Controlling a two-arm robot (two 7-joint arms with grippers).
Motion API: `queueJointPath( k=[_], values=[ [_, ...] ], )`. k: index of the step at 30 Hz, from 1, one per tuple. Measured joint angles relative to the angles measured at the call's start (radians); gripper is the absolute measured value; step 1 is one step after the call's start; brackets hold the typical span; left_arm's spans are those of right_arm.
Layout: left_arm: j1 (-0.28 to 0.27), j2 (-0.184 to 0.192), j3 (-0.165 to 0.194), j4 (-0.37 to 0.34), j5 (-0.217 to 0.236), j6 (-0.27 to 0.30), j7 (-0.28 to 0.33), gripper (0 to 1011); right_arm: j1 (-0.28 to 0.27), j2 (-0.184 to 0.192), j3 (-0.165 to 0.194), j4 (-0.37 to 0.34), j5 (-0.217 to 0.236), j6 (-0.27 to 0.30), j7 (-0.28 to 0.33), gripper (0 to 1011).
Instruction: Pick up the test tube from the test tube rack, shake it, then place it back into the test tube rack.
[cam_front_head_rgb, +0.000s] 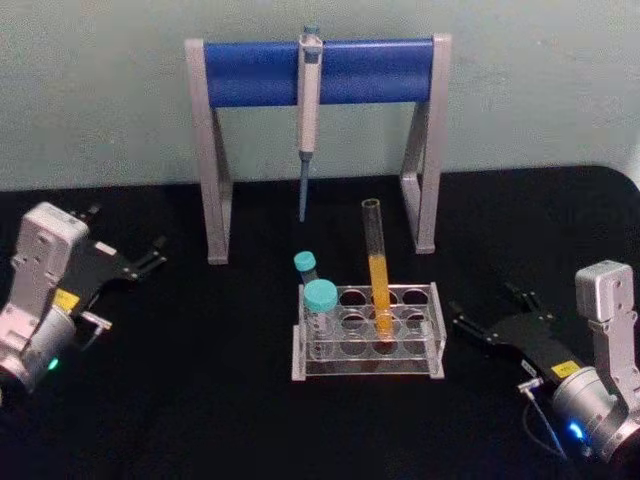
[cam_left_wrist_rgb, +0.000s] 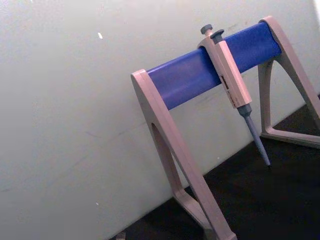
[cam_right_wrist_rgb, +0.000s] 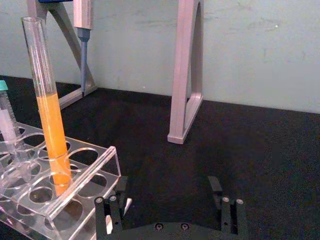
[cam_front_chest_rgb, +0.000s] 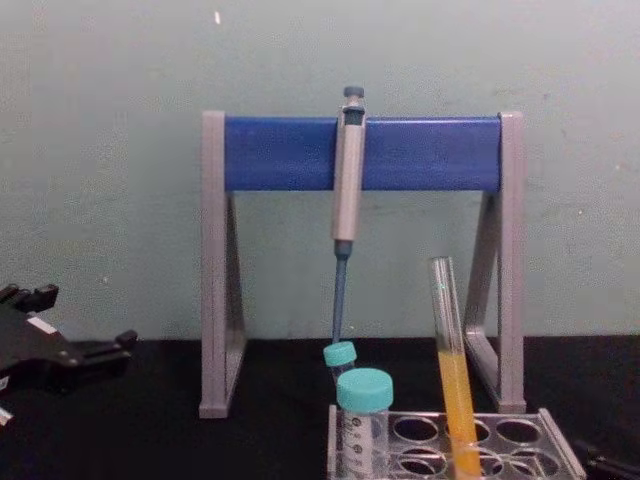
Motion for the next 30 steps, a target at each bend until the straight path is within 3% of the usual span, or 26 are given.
queueJointPath(
  k=[30],
  values=[
    [0.000, 0.000, 0.000, 0.000, 0.000, 0.000, 0.000, 1001, -0.002, 0.005, 0.000, -0.008, 0.003, 0.000, -0.002, 1000]
  ],
)
